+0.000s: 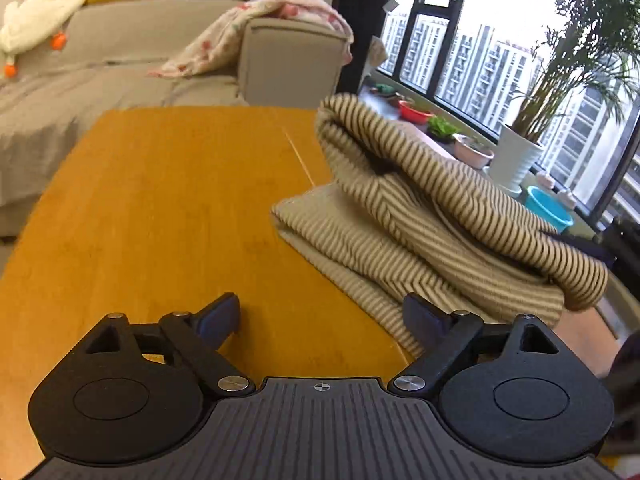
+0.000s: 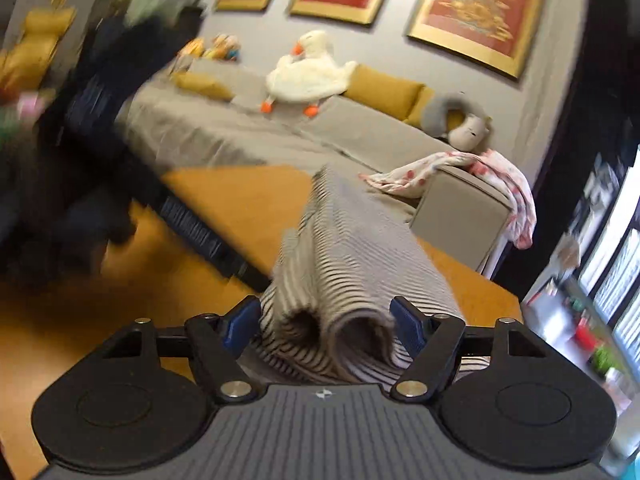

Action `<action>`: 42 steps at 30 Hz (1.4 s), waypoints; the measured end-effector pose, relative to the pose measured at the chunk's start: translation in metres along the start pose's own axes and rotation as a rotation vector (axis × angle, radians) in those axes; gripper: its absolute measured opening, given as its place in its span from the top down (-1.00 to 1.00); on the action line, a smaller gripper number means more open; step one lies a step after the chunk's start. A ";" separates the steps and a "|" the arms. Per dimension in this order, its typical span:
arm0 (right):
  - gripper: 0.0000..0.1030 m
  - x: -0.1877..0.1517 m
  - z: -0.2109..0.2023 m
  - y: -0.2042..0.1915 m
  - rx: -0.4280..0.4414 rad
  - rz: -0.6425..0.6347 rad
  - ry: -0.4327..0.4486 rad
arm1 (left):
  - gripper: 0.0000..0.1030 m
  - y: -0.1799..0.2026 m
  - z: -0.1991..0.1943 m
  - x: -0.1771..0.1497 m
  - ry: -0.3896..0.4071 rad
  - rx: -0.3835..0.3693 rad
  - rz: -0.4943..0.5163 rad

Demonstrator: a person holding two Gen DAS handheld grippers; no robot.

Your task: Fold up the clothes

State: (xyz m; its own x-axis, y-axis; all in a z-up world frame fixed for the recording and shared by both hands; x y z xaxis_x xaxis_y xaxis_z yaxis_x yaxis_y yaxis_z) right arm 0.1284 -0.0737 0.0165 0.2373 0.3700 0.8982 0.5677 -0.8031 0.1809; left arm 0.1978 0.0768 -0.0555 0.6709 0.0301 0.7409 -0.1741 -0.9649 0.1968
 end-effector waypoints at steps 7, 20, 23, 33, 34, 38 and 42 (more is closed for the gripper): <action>-0.39 -0.003 -0.002 -0.024 0.049 -0.023 0.018 | -0.48 -0.006 -0.008 0.012 0.003 -0.136 -0.192; 0.05 -0.003 0.010 -0.004 -0.115 -0.056 0.016 | -0.35 0.008 0.008 0.009 -0.083 -0.342 -0.299; 0.00 -0.020 0.025 -0.011 -0.129 -0.163 -0.033 | -0.17 0.015 0.010 0.010 -0.091 -0.359 -0.291; 0.55 0.023 0.024 -0.010 0.004 -0.077 0.018 | 0.01 0.019 0.025 0.004 -0.114 -0.404 -0.318; 0.55 0.024 0.026 -0.012 0.023 -0.073 0.009 | 0.03 0.018 0.024 0.004 -0.113 -0.406 -0.318; 0.55 0.029 0.034 -0.021 0.096 -0.061 -0.028 | 0.00 0.007 0.014 0.004 -0.110 -0.407 -0.314; 0.52 0.003 0.036 -0.040 0.069 -0.184 -0.073 | -0.01 -0.017 -0.013 0.023 -0.024 -0.331 -0.292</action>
Point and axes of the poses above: each gripper's, at about its wrist camera, not at the fingertips, and z roughly the way its jaws point, y to its right, x to its top, the point moved 8 cm from there along z, roughly the way its jaws point, and after that the axes turned 3 degrees about x, right-handed, at the moved point
